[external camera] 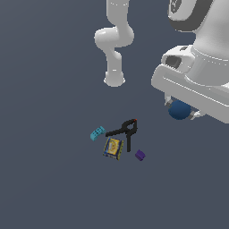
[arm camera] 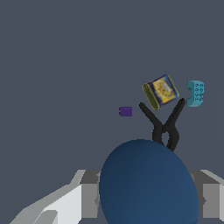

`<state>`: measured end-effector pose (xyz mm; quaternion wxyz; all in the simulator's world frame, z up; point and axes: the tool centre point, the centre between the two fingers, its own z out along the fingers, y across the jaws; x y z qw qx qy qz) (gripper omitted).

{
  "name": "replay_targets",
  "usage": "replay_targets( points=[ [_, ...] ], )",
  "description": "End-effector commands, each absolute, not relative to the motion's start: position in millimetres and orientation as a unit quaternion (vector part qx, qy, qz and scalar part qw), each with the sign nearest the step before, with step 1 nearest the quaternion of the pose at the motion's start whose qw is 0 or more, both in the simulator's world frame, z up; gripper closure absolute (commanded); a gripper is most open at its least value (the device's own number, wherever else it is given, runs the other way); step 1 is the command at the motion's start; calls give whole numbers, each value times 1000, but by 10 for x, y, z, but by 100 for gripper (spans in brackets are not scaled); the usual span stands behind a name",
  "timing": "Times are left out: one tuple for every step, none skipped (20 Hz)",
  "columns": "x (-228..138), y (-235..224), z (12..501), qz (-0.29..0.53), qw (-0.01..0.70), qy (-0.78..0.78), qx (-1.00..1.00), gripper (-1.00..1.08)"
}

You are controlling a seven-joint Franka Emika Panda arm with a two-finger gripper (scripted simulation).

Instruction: Pick up a designated object from a clutter of objects.

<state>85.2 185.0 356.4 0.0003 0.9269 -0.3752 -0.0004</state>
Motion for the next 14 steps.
replay_targets(
  points=[
    [903,1917,3633,0,0,-375,927,108],
    [920,1939,3653,0,0,-375,927,108],
    [934,1958,3671,0,0,-375,927,108],
    [948,1975,3687,0,0,-375,927,108],
    [960,1991,3701,0,0,-375,927,108],
    [970,2004,3713,0,0,-375,927,108],
    [979,2015,3724,0,0,-375,927,108],
    [987,2025,3733,0,0,-375,927,108],
    [994,2033,3741,0,0,-375,927,108],
    [1000,2039,3747,0,0,-375,927,108],
    [1004,2044,3751,0,0,-375,927,108],
    [1007,2047,3755,0,0,-375,927,108],
    [1009,2049,3756,0,0,-375,927,108],
    [1010,2050,3757,0,0,-375,927,108]
  ],
)
